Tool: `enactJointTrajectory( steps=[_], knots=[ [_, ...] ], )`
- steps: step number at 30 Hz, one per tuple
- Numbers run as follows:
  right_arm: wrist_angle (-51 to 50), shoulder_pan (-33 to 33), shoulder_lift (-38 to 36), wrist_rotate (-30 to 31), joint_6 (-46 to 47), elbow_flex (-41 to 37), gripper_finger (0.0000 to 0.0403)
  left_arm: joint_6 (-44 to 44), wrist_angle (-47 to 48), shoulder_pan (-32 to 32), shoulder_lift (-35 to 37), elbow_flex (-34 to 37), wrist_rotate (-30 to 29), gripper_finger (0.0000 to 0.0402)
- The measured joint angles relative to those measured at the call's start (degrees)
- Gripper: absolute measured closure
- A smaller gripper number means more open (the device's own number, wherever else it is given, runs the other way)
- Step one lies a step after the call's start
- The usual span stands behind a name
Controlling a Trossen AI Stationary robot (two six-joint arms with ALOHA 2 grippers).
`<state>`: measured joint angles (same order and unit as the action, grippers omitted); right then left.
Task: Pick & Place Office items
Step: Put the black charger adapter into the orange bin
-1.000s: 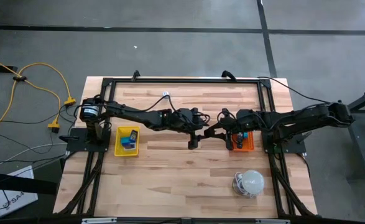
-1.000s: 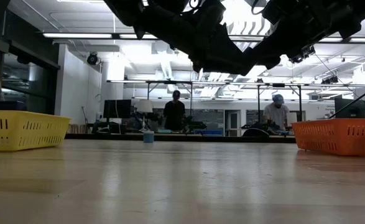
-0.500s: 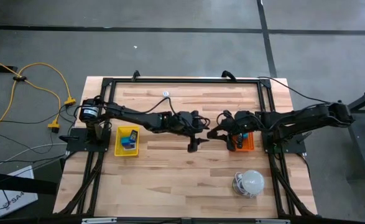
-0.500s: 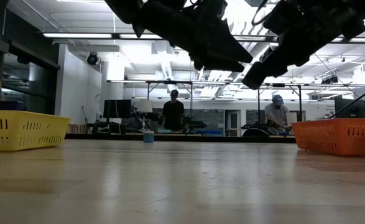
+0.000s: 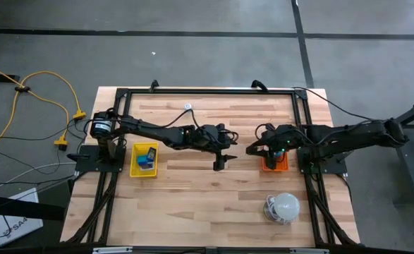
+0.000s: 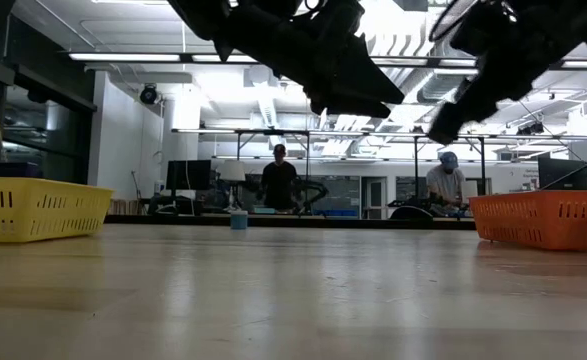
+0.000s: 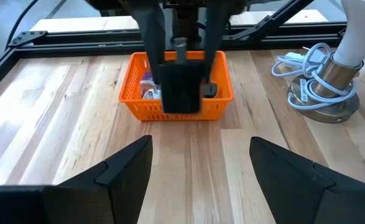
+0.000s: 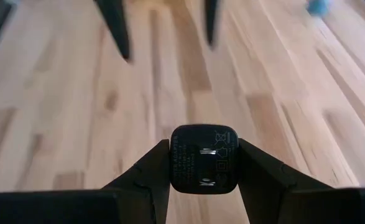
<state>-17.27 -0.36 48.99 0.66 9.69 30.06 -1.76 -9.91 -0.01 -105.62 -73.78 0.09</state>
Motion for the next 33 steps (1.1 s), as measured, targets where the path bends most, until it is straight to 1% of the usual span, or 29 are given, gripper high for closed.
enactJointTrajectory(
  steps=[6, 10, 13, 21, 25, 31, 33],
  knots=[
    [-8.69, 0.00, -4.41, 4.93, 5.42, 0.00, 0.0264, 0.00, 0.00, 0.00, 0.00, 0.00, 0.01, 0.0139],
    [-14.05, 0.00, -5.54, 6.96, 10.07, 0.00, 0.0264, 0.00, 0.02, 0.00, 0.00, 0.00, 0.01, 0.0139],
    [-17.40, 0.00, -5.63, 7.37, 13.23, 0.00, 0.0264, 0.00, 0.04, 0.00, 0.00, 0.00, 0.01, 0.0139],
    [-21.87, 0.00, -5.63, 7.08, 17.68, -0.02, 0.0264, 0.00, 0.06, 0.00, 0.00, 0.00, 0.01, 0.0139],
    [-24.24, 0.00, -5.63, 8.69, 20.78, 0.00, 0.0264, 0.00, 0.07, 0.00, 0.00, 0.00, 0.03, 0.0139],
    [-30.13, 0.00, -5.61, 13.85, 27.45, -0.02, 0.0264, -0.04, 0.08, 0.00, 0.00, 0.00, 0.03, 0.0139],
    [-30.45, 0.00, -5.61, 14.42, 29.28, -0.01, 0.0264, -0.04, 0.09, 0.00, 0.00, 0.00, 0.03, 0.0139]
  ],
)
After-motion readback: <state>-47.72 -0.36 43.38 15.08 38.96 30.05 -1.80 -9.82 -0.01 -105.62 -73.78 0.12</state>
